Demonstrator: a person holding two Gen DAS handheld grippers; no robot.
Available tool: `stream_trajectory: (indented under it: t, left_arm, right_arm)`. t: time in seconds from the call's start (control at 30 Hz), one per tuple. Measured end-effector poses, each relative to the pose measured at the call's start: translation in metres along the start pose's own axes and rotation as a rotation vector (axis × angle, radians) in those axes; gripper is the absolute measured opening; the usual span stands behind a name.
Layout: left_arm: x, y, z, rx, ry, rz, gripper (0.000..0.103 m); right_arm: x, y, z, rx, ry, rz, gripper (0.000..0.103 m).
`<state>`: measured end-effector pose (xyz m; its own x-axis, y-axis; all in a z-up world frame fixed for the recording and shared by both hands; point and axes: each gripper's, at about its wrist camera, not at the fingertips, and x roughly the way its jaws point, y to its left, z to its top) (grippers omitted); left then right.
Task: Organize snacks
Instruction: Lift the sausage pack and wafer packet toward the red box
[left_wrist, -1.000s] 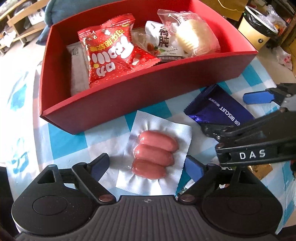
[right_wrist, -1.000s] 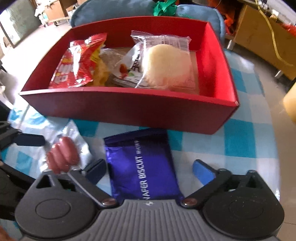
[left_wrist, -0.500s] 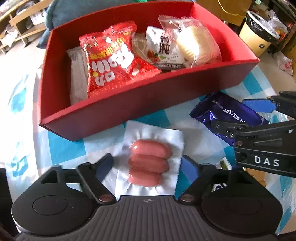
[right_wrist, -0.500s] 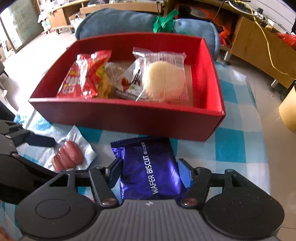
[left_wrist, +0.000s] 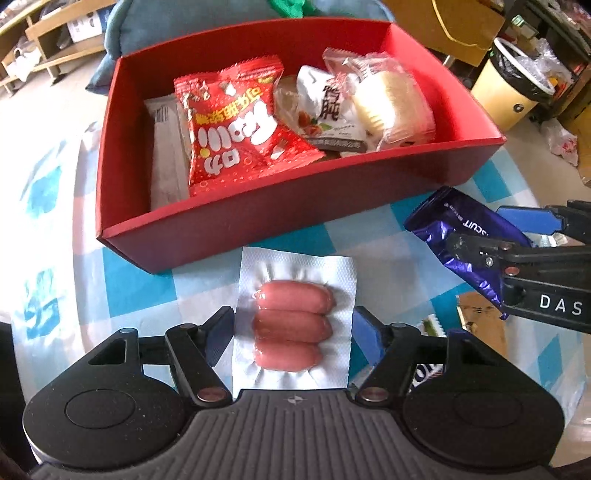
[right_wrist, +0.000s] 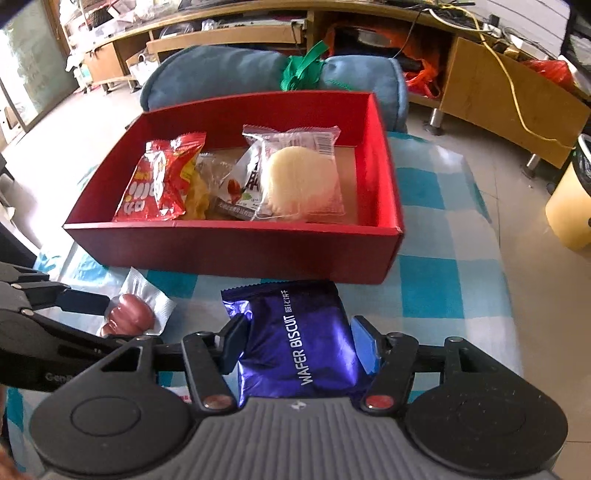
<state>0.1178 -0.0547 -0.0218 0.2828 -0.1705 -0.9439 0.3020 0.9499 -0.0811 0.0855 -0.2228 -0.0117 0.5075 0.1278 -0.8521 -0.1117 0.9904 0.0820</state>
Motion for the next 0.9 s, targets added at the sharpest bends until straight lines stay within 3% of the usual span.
stream_trajectory:
  t: [0.37, 0.9]
  left_arm:
    - [-0.025, -0.013, -0.008, 0.019, -0.049, -0.048, 0.075]
    - [-0.053, -0.014, 0.000, 0.012, -0.134, -0.053, 0.075]
  right_arm:
    - [-0.038, 0.001, -0.003, 0.041, -0.080, 0.013, 0.058]
    - [-0.050, 0.007, 0.007, 0.056, -0.134, 0.018, 0.058]
